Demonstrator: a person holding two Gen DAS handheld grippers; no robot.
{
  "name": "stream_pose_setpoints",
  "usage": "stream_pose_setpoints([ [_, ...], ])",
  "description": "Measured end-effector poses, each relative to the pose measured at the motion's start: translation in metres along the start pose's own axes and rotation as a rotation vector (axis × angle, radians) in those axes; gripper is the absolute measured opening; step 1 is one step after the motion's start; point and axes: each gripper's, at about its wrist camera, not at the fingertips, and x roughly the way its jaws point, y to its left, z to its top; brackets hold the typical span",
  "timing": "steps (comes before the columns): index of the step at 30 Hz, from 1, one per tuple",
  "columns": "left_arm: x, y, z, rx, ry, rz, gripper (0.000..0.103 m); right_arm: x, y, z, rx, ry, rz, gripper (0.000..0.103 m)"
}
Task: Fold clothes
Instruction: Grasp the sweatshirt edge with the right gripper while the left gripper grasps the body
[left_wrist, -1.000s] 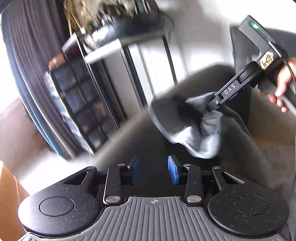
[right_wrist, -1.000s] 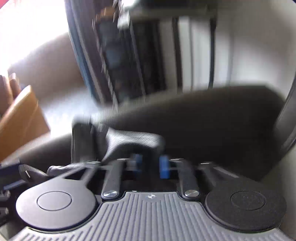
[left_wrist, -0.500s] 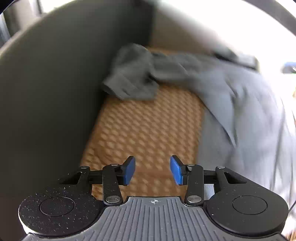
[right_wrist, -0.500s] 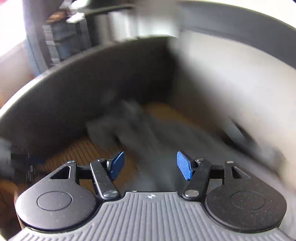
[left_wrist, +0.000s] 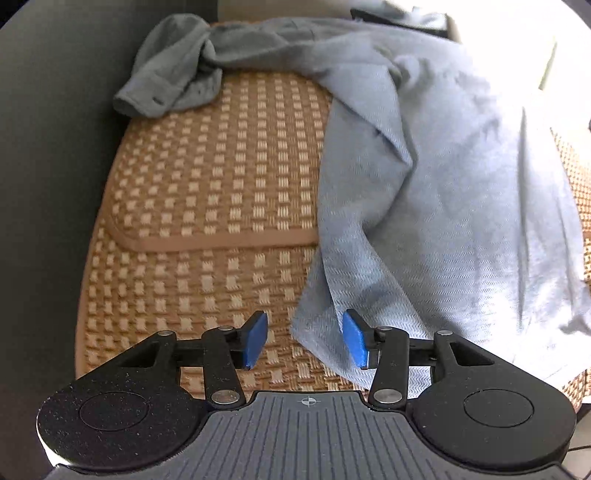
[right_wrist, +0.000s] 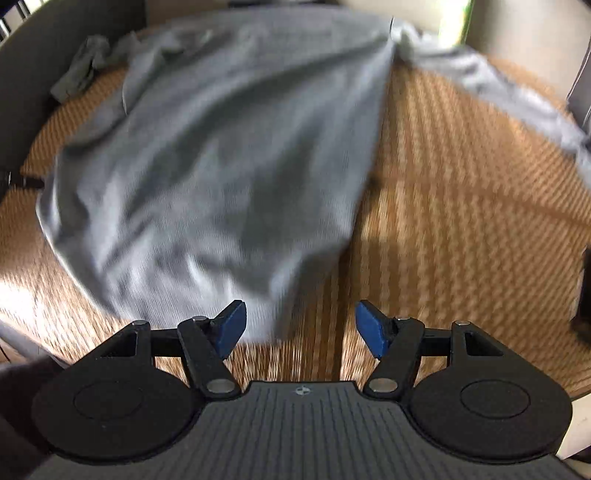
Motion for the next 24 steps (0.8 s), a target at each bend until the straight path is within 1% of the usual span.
stream_pose_setpoints([
  [4, -0.004, -0.014, -0.006, 0.017, -0.004, -0.018, 0.061, 0.023, -0.003, -0.036, -0.089, 0.002, 0.02, 0.064],
  [6, -0.003, -0.024, -0.009, 0.051, -0.006, -0.001, 0.061, 0.027, -0.003, -0.047, -0.112, -0.01, 0.025, 0.062],
  [9, 0.006, -0.033, -0.01, 0.068, 0.004, 0.022, 0.061, 0.035, -0.002, -0.051, -0.11, -0.058, 0.039, 0.059],
  [12, 0.016, -0.038, -0.006, 0.052, 0.009, 0.028, 0.061, 0.036, -0.001, -0.043, -0.102, -0.141, 0.042, 0.058],
  [13, 0.019, -0.04, -0.004, 0.047, 0.013, 0.033, 0.06, 0.037, 0.0, -0.038, -0.105, -0.151, 0.04, 0.045],
  [14, 0.018, -0.04, -0.002, 0.036, 0.019, 0.027, 0.03, 0.039, 0.0, -0.033, -0.106, -0.142, 0.043, 0.012],
  [15, 0.016, -0.039, 0.001, 0.023, 0.025, 0.015, 0.0, 0.038, -0.001, -0.028, -0.111, -0.139, 0.044, 0.005],
  [17, -0.004, -0.037, 0.004, -0.018, -0.005, -0.008, 0.0, 0.02, -0.004, -0.02, -0.141, -0.157, 0.035, 0.004],
  [19, -0.028, -0.035, 0.001, -0.045, -0.038, -0.031, 0.0, -0.013, -0.012, -0.016, -0.19, -0.206, 0.019, 0.004],
  [21, -0.051, -0.031, -0.006, -0.085, -0.053, -0.068, 0.0, -0.047, -0.025, -0.015, -0.232, -0.235, -0.014, 0.004],
  [22, -0.058, -0.03, -0.01, -0.099, -0.053, -0.08, 0.0, -0.061, -0.033, -0.016, -0.251, -0.242, -0.041, 0.004],
  [24, -0.055, -0.031, -0.022, -0.099, -0.028, -0.072, 0.0, -0.077, -0.045, -0.02, -0.292, -0.24, -0.081, 0.004],
])
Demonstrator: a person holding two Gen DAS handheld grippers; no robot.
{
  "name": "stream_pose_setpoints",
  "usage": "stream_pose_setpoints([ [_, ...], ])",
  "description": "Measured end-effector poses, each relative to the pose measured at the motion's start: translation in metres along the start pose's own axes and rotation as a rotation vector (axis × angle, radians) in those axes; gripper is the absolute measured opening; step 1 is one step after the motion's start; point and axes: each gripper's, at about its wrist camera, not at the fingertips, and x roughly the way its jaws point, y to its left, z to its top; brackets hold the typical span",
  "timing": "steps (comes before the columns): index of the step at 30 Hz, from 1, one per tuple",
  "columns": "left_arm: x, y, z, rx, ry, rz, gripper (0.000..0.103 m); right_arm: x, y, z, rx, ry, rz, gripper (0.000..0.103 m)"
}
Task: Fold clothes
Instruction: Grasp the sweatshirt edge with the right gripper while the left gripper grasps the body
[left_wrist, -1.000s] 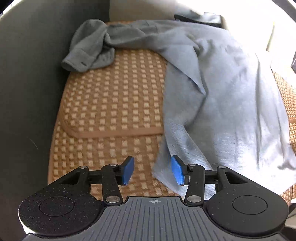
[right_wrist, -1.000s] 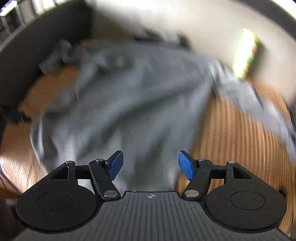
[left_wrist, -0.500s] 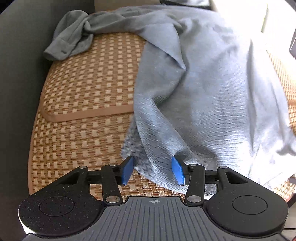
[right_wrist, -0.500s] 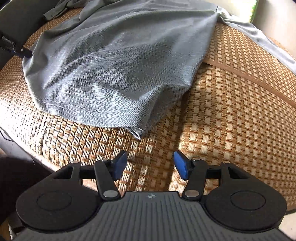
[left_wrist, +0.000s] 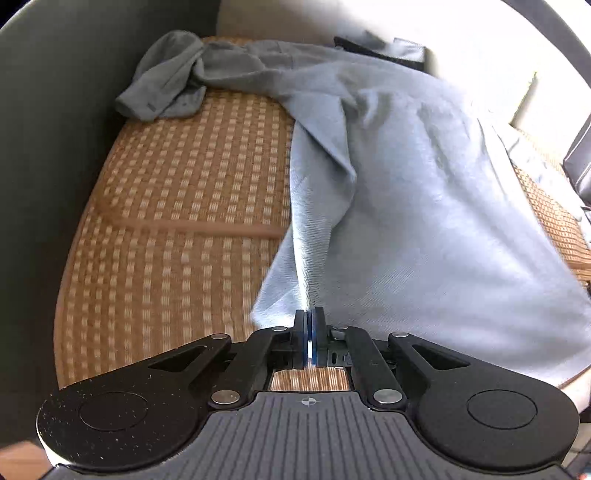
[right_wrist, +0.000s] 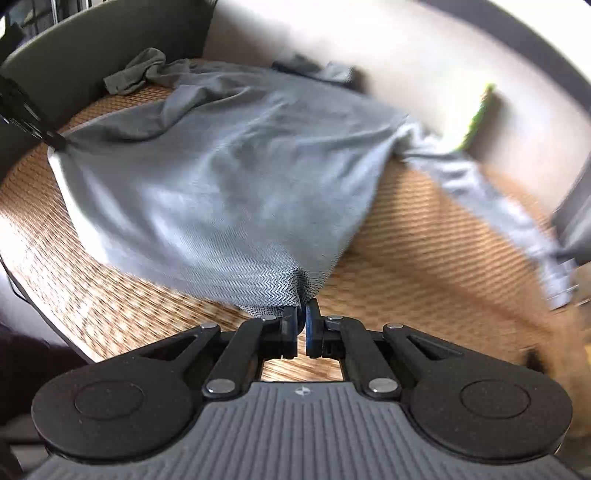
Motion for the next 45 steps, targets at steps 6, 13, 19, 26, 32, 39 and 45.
stream_pose_setpoints([
  [6, 0.048, 0.009, -0.033, 0.008, 0.139, 0.103, 0.015, 0.03, -0.005, -0.028, -0.046, 0.094, -0.001, 0.004],
  [13, 0.031, -0.065, -0.05, 0.374, -0.039, 0.192, 0.051, 0.034, -0.012, -0.005, 0.094, 0.031, 0.066, 0.004],
  [19, 0.05, -0.128, -0.065, 0.638, -0.136, 0.19, 0.054, 0.018, -0.053, 0.062, 0.153, -0.155, 0.061, 0.004],
  [26, 0.067, -0.161, -0.059, 0.735, -0.224, 0.227, 0.061, 0.024, -0.076, 0.113, 0.087, -0.258, 0.049, 0.004],
  [32, 0.08, -0.182, -0.059, 0.831, -0.247, 0.229, 0.069, 0.026, -0.078, 0.128, 0.08, -0.283, 0.051, 0.004],
  [39, 0.08, -0.165, -0.004, 0.654, -0.203, 0.168, 0.0, 0.029, -0.085, 0.14, 0.076, -0.286, 0.037, 0.004],
  [45, 0.047, -0.111, 0.129, 0.378, -0.373, 0.22, 0.02, 0.054, -0.091, 0.152, 0.073, -0.263, 0.011, 0.005],
])
